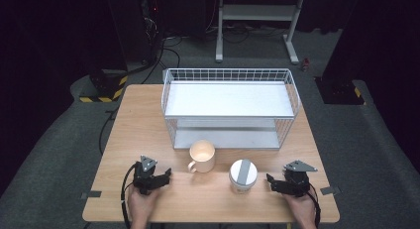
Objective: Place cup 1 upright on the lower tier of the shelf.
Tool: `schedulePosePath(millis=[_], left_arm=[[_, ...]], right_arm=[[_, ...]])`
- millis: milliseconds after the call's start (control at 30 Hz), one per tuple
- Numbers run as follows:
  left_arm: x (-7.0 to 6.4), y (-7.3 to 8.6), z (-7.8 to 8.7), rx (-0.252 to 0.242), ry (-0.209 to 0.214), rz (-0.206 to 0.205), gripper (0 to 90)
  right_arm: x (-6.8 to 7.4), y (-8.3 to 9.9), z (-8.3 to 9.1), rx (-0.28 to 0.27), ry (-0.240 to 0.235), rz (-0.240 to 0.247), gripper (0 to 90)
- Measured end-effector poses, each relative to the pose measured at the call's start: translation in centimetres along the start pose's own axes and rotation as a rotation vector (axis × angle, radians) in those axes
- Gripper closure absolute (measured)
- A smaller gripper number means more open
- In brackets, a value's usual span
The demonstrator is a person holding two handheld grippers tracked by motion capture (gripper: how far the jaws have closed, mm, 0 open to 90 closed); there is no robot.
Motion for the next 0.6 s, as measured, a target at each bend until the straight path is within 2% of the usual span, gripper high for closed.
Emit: schedulePosePath(millis=[67,367,600], left_arm=[[0.0,0.0,0.0,0.000,-0.001,0.000,22.4],[0.0,0.0,0.0,0.000,-0.002,0.001,22.4],[0.0,0.0,0.0,0.000,-0.002,0.001,22.4]], right_arm=[[0.2,0.0,0.1,-0.009,-0.004,0.012,15.5],[1.0,0.4,0.7,-0.018,-0.022,-0.001,16.1],[1.6,0.5,1.3,-0.033,-0.033,0.013,16.5]])
Point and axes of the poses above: each handheld gripper's, and its own axes: z roughly backward along the jaws, y roughly out of its underside, x roughly to its left, the point moved 9 cm from there along -z, roughly forward along the jaws, and after that the axes turned 7 degrees about z, right-handed, at the moved point
